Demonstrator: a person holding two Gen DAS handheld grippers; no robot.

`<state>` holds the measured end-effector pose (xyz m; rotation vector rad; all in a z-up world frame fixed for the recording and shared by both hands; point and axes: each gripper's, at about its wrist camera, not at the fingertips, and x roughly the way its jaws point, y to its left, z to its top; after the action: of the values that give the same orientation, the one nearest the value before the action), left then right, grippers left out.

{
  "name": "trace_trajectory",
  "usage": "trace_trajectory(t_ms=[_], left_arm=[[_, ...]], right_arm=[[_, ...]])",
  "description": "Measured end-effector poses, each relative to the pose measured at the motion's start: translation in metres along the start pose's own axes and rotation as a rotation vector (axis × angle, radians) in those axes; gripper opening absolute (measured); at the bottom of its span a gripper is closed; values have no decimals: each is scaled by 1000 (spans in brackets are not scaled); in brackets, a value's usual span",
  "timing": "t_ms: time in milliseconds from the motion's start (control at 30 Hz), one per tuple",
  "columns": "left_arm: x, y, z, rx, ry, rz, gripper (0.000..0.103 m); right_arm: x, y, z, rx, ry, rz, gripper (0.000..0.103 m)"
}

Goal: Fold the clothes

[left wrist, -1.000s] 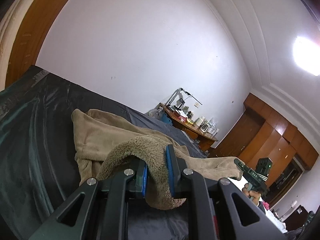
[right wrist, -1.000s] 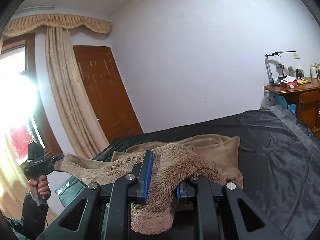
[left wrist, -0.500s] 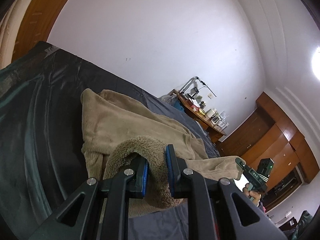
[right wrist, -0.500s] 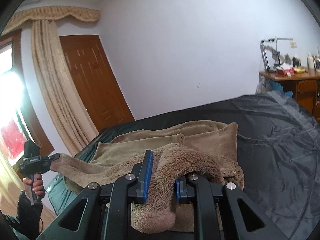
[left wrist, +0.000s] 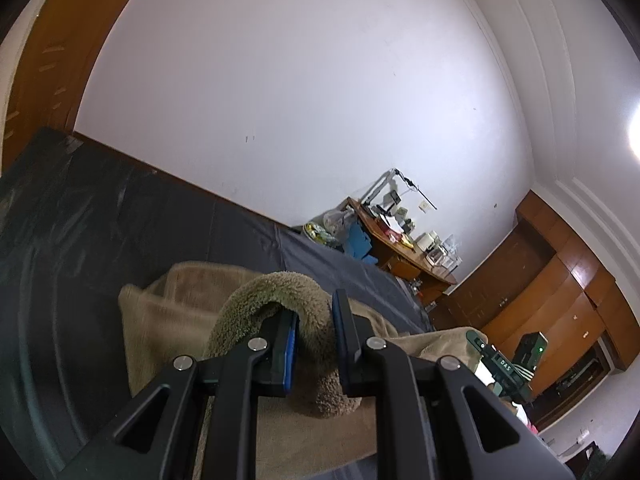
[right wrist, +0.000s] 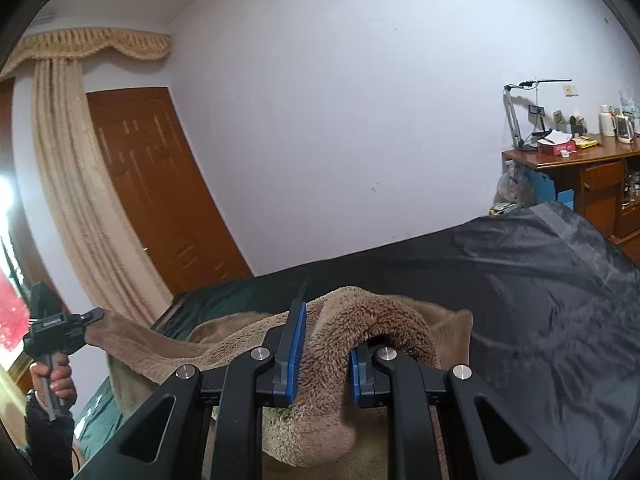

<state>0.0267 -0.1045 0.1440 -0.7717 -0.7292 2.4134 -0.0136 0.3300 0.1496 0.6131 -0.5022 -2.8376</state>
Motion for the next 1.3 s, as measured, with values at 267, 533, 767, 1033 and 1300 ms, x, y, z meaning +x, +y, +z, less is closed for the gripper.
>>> trace_trajectory(t_ms=[267,533,767,1033,1300], left_arm=[[71,43,28,-125,45,24,18],[103,83,26,-212,89,39,18],[127,99,26,-245,103,79,18],[163,139,3,-376,220,135,37],[139,130,8,-390,111,66,87]], right_arm=[[68,-20,29,46,49,-58,20],[108,-40,23,83,117,-91,20],[139,-49,18,138,173,-132,20],[166,-75,-2,256,271,-140,28],[137,-60,7,232,176,-92,82]])
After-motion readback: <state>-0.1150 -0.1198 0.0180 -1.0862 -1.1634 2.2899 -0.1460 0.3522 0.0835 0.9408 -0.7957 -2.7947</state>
